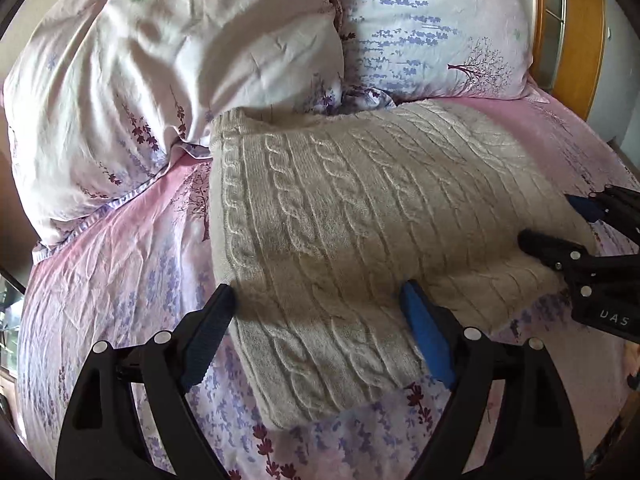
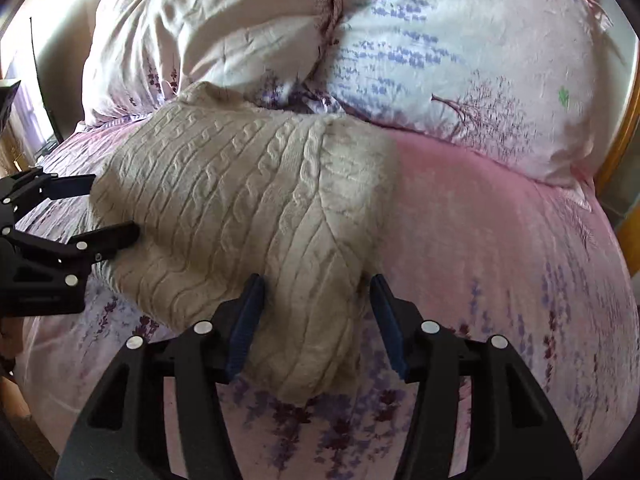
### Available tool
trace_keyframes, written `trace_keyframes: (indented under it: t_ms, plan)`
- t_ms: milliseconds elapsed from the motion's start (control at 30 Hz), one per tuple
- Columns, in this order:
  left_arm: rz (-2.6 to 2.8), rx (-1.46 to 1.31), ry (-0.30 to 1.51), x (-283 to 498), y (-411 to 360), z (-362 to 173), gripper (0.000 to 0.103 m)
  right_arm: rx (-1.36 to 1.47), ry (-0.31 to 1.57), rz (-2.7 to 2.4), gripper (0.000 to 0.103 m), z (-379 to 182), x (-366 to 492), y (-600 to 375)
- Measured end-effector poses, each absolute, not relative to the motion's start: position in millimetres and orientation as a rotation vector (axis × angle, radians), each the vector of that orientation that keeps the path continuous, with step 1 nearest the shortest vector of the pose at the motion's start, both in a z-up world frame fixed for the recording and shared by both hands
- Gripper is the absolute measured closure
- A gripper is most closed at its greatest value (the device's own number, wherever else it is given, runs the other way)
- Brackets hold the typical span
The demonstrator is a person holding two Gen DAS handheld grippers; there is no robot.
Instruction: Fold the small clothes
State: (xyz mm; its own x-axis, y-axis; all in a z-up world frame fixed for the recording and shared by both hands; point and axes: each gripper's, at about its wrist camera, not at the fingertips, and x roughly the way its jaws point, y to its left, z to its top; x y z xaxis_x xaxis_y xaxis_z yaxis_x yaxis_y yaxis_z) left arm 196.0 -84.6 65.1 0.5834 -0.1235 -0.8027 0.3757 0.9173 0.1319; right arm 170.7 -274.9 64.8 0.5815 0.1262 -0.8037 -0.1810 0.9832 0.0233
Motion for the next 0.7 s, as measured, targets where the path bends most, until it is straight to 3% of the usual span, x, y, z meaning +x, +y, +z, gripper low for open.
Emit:
trace_keyframes:
  t_ms: [67, 100, 133, 167, 200, 700]
  plan:
    - [-0.3, 0.28, 0.905, 190.8, -80.7, 71.8, 0.018, -0.034, 0.896, 0.166, 0.048, 76.0, 160.7, -279.8]
    - [-0.293, 0.274, 0.897, 185.4, -76.0, 76.0, 0.017, -0.018, 0.874, 0.154, 0.041, 82.2, 153.4, -282.1]
    - [-0.279, 0.274, 0.889, 179.3, -71.9, 78.7, 0.012, -0.001, 0.855, 0.144, 0.025, 87.3, 145.9, -284.3]
    - [-0.255, 0.279, 0.88, 172.4, -67.6, 80.7, 0.008, 0.015, 0.836, 0.129, 0.018, 91.7, 137.4, -285.7]
    - [-0.217, 0.288, 0.869, 163.9, -63.0, 81.2, 0.001, 0.026, 0.818, 0.11, 0.004, 95.0, 129.1, -286.3]
    - [-0.13, 0.16, 1.016, 128.4, -38.0, 45.6, 0.001, 0.079, 0.965, -0.022, 0.002, 54.2, 98.7, -251.4]
